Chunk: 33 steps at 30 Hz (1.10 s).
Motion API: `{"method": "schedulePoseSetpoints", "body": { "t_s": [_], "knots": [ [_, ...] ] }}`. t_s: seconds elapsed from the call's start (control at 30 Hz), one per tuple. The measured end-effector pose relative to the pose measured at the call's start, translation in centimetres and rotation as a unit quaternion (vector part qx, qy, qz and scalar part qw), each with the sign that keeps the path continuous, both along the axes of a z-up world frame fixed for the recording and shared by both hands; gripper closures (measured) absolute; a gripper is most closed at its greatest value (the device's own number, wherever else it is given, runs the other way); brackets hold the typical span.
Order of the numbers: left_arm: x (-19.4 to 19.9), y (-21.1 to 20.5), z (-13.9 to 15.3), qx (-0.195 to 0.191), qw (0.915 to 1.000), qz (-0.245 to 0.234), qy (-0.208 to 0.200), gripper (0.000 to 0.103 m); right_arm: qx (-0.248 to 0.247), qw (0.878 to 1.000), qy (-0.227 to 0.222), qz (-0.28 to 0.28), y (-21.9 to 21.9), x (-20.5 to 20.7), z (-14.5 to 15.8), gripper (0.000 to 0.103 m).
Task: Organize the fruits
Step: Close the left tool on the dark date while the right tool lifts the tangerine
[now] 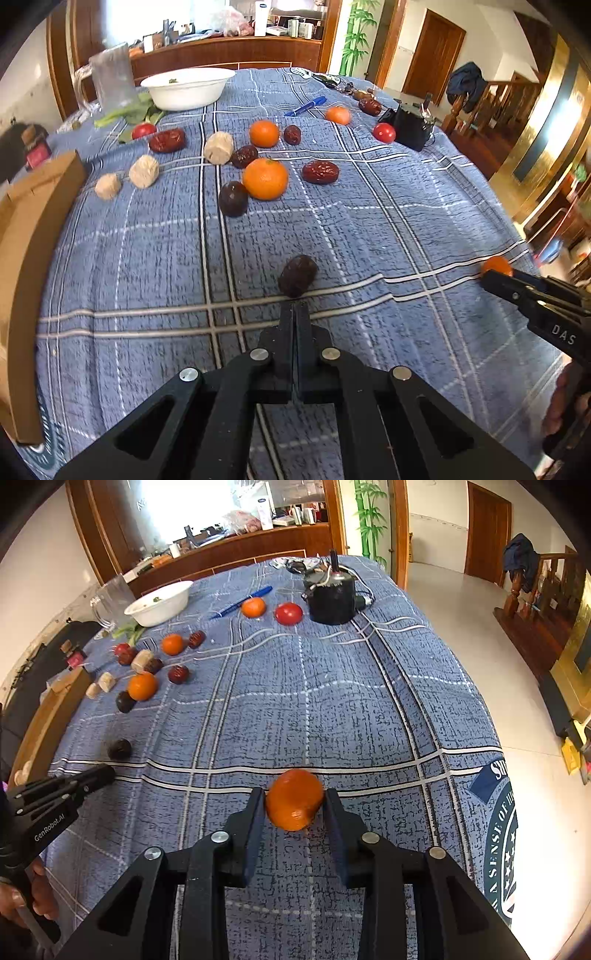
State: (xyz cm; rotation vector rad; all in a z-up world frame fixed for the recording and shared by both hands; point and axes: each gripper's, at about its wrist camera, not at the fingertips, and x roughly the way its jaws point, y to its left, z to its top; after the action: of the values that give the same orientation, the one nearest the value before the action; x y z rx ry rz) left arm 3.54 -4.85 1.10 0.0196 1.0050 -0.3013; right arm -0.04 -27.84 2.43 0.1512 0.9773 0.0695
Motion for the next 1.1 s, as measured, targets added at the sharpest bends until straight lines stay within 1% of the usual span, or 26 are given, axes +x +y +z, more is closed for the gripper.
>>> {"method": "schedulePoseSetpoints", "body": {
  "t_s": [0.07, 0.1, 0.2, 0.27, 0.33, 0.37, 0.47, 0.53, 0.57, 0.6, 0.63, 0.67, 0.73, 0.8, 0.97, 1.1],
  "knots": [
    [-0.2, 0.1, 0.0, -0.006, 0.9999, 0.002, 0.012, 0.102, -0.001, 1.000, -0.005, 0.004, 0.1, -0.2, 0.3, 0.069],
    [-0.2, 0.2, 0.0, -0.015, 0.9997, 0.001, 0.019, 0.102, -0.006, 1.000, -0.008, 0.004, 0.1, -0.3, 0.5, 0.069],
    [-0.2, 0.1, 0.7, -0.022, 0.9997, 0.003, 0.013, 0.101, 0.000, 1.000, -0.007, 0.001, -0.2, -0.4, 0.6, 0.069],
    [0.0, -0.1, 0.9, -0.031, 0.9994, -0.005, 0.011, 0.092, 0.004, 1.000, -0.005, 0.001, -0.3, -0.4, 0.5, 0.069],
    [0.6, -0.5, 0.8, -0.022, 0.9997, -0.009, 0.011, 0.066, 0.010, 1.000, -0.005, -0.004, -0.4, -0.5, 0.4, 0.069],
    [0.9, -0.7, 0.7, -0.014, 0.9998, -0.007, 0.010, 0.064, 0.012, 1.000, -0.004, -0.007, -0.4, -0.4, 0.3, 0.069],
    [1.7, -1.3, 0.2, -0.008, 0.9998, -0.016, 0.010, 0.064, 0.019, 1.000, 0.002, -0.010, -0.5, -0.2, 0.2, 0.069],
    [2.2, -1.6, -0.1, -0.001, 0.9998, -0.016, 0.008, 0.064, 0.015, 1.000, 0.008, -0.008, -0.2, 0.0, 0.0, 0.065],
    [2.2, -1.6, -0.1, -0.001, 0.9998, -0.020, 0.005, 0.065, 0.014, 1.000, 0.010, -0.008, 0.0, 0.1, -0.1, 0.065],
    [2.3, -1.7, -0.2, 0.003, 0.9997, -0.023, 0.002, 0.072, 0.013, 1.000, 0.011, -0.008, 0.1, 0.2, -0.2, 0.065],
    [2.4, -1.8, -0.2, 0.011, 0.9997, -0.024, -0.001, 0.081, 0.011, 1.000, 0.010, -0.010, 0.2, 0.3, -0.3, 0.065],
    [2.5, -1.7, -0.2, 0.017, 0.9995, -0.024, -0.006, 0.086, 0.010, 1.000, 0.010, -0.010, 0.4, 0.4, -0.4, 0.065],
    [2.6, -1.3, -0.3, 0.006, 0.9996, -0.027, -0.006, 0.086, 0.005, 1.000, 0.011, -0.007, 0.8, 0.6, -0.5, 0.065],
    [2.4, -1.1, -0.4, 0.005, 0.9995, -0.030, -0.008, 0.086, -0.009, 1.000, 0.004, -0.001, 1.2, 0.5, -0.5, 0.067],
    [1.6, 0.0, 0.1, -0.026, 0.9990, -0.037, 0.005, 0.086, 0.005, 1.000, 0.007, -0.013, 1.2, 0.1, -0.3, 0.069],
    [0.6, 1.6, 0.8, -0.055, 0.9978, -0.036, 0.013, 0.086, 0.004, 1.000, -0.007, -0.018, 1.6, -0.9, 1.1, 0.069]
  ]
}}
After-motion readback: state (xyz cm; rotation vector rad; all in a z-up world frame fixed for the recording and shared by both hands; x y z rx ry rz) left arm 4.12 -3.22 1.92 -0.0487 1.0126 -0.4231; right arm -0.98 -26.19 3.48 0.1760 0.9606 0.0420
